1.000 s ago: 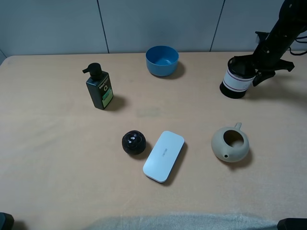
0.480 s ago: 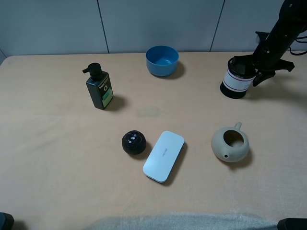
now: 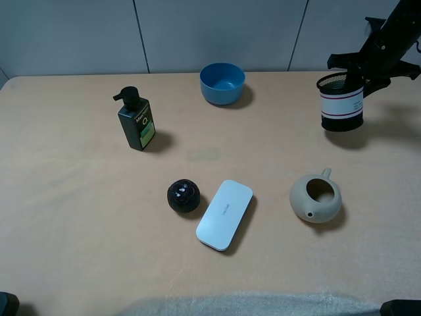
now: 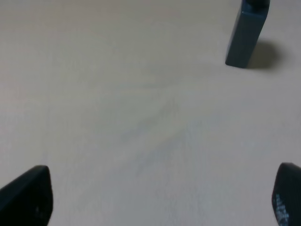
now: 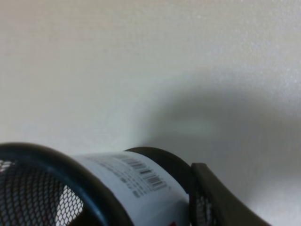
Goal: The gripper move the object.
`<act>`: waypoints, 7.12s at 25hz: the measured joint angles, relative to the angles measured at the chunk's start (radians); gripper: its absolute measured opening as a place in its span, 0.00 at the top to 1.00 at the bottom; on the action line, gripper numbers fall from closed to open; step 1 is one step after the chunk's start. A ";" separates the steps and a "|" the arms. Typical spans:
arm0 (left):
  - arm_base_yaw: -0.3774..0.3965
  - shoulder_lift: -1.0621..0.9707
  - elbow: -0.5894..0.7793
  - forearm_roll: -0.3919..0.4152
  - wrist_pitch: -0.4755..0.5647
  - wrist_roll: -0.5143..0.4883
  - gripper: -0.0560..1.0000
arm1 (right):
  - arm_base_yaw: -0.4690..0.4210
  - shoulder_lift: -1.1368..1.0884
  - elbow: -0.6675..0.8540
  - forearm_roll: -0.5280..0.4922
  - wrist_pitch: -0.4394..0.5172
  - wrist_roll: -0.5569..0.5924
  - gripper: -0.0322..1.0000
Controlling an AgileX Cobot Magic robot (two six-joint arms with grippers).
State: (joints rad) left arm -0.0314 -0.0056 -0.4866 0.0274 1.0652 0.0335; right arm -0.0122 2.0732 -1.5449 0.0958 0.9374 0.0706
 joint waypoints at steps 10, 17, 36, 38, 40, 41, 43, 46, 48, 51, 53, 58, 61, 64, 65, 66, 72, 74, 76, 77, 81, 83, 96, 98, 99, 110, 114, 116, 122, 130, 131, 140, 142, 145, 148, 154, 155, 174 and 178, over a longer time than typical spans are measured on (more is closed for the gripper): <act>0.000 0.000 0.000 0.000 0.000 0.000 0.06 | 0.082 -0.034 0.000 0.001 0.032 0.000 0.76; 0.000 0.000 0.000 0.000 0.000 0.000 0.06 | 0.156 -0.061 0.000 0.021 0.036 0.002 0.76; 0.000 0.000 0.000 0.000 0.000 0.000 0.06 | 0.332 -0.067 0.000 0.132 0.002 0.004 0.76; 0.000 0.000 0.000 0.000 0.000 0.000 0.06 | 0.351 -0.067 0.000 0.141 -0.017 0.004 0.76; 0.000 0.000 0.000 0.000 0.000 0.000 0.06 | 0.372 -0.067 0.000 0.154 -0.035 0.004 0.76; 0.000 0.000 0.000 0.000 0.000 0.000 0.06 | 0.379 -0.067 0.000 0.160 -0.046 0.004 0.76; 0.000 0.000 0.000 0.000 0.000 0.000 0.06 | 0.399 -0.067 0.000 0.172 -0.067 0.004 0.76; 0.000 0.000 0.000 0.000 0.000 0.000 0.06 | 0.428 -0.067 0.000 0.195 -0.106 0.004 0.76; 0.000 0.000 0.000 0.000 0.000 0.000 0.06 | 0.447 -0.067 0.000 0.210 -0.131 0.004 0.76; 0.000 0.000 0.000 0.000 0.000 0.000 0.06 | 0.477 -0.067 0.000 0.219 -0.169 0.004 0.76; 0.000 0.000 0.000 0.000 0.000 0.000 0.06 | 0.497 -0.067 0.000 0.219 -0.194 0.004 0.76; 0.000 0.000 0.000 0.000 0.000 0.000 0.06 | 0.533 -0.067 0.000 0.225 -0.234 0.003 0.76; 0.000 0.000 0.000 0.000 0.000 0.000 0.06 | 0.547 -0.067 0.000 0.235 -0.249 -0.008 0.76; 0.000 0.000 0.000 0.000 0.000 0.000 0.06 | 0.550 -0.059 0.000 0.269 -0.260 -0.034 0.76; 0.000 0.000 0.000 0.000 0.000 0.000 0.06 | 0.550 -0.053 0.000 0.288 -0.267 -0.047 0.76; 0.000 0.000 0.000 0.000 0.000 0.000 0.06 | 0.550 -0.049 0.000 0.304 -0.272 -0.071 0.76; 0.000 0.000 0.000 0.000 0.000 0.000 0.06 | 0.550 -0.012 0.000 0.397 -0.285 -0.164 0.76; 0.000 0.000 0.000 0.000 0.000 0.000 0.06 | 0.550 -0.001 0.000 0.415 -0.292 -0.192 0.76; 0.000 0.000 0.000 0.000 0.000 0.000 0.06 | 0.550 0.007 0.000 0.440 -0.295 -0.219 0.76; 0.000 0.000 0.000 0.000 0.000 0.000 0.06 | 0.550 0.013 0.000 0.452 -0.298 -0.237 0.76; 0.000 0.000 0.000 0.000 0.000 0.000 0.06 | 0.550 0.040 0.000 0.506 -0.303 -0.301 0.76; 0.000 0.000 0.000 0.000 0.000 0.000 0.06 | 0.550 0.054 0.000 0.530 -0.304 -0.328 0.76; 0.000 0.000 0.000 0.000 0.000 0.000 0.06 | 0.594 0.093 0.001 0.578 -0.377 -0.437 0.76; 0.000 0.000 0.000 0.000 0.000 0.000 0.06 | 0.600 0.108 0.001 0.581 -0.379 -0.446 0.76; 0.000 0.000 0.000 0.000 0.000 0.000 0.06 | 0.604 0.117 0.001 0.584 -0.380 -0.450 0.76; 0.000 0.000 0.000 0.000 0.000 0.000 0.06 | 0.610 0.150 0.001 0.609 -0.385 -0.498 0.76; 0.000 0.000 0.000 0.000 0.000 0.000 0.06 | 0.610 0.150 0.001 0.613 -0.394 -0.506 0.76; 0.000 0.000 0.000 0.000 0.000 0.000 0.06 | 0.610 0.150 0.001 0.615 -0.397 -0.506 0.76; 0.000 0.000 0.000 0.000 0.000 0.000 0.06 | 0.611 0.150 0.001 0.620 -0.401 -0.506 0.76; 0.000 0.000 0.000 0.000 0.000 0.000 0.06 | 0.639 0.150 0.001 0.613 -0.413 -0.511 0.76; 0.000 0.000 0.000 0.000 0.000 0.000 0.06 | 0.640 0.150 0.001 0.612 -0.414 -0.512 0.76; 0.000 0.000 0.000 0.000 0.000 0.000 0.06 | 0.643 0.150 0.001 0.582 -0.426 -0.513 0.63; 0.000 0.000 0.000 0.000 0.000 0.000 0.06 | 0.643 0.150 0.001 0.571 -0.427 -0.513 0.55; 0.000 0.000 0.000 0.000 0.000 0.000 0.06 | 0.643 0.150 0.001 0.558 -0.427 -0.513 0.42; 0.000 0.000 0.000 0.000 0.000 0.000 0.06 | 0.643 0.150 0.001 0.550 -0.427 -0.513 0.36; 0.000 0.000 0.000 0.000 0.000 0.000 0.06 | 0.643 0.150 0.001 0.551 -0.427 -0.513 0.34; 0.000 0.000 0.000 0.000 0.000 0.000 0.06 | 0.643 0.150 0.001 0.551 -0.427 -0.513 0.34; 0.000 0.000 0.000 0.000 -0.001 0.000 0.06 | 0.594 0.055 0.001 0.495 -0.326 -0.468 0.33; 0.000 0.000 0.000 0.000 -0.001 0.000 0.06 | 0.582 0.005 0.001 0.444 -0.276 -0.438 0.33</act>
State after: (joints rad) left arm -0.0314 -0.0056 -0.4866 0.0274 1.0643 0.0335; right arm 0.5698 2.0785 -1.5439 0.5397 0.6612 -0.3676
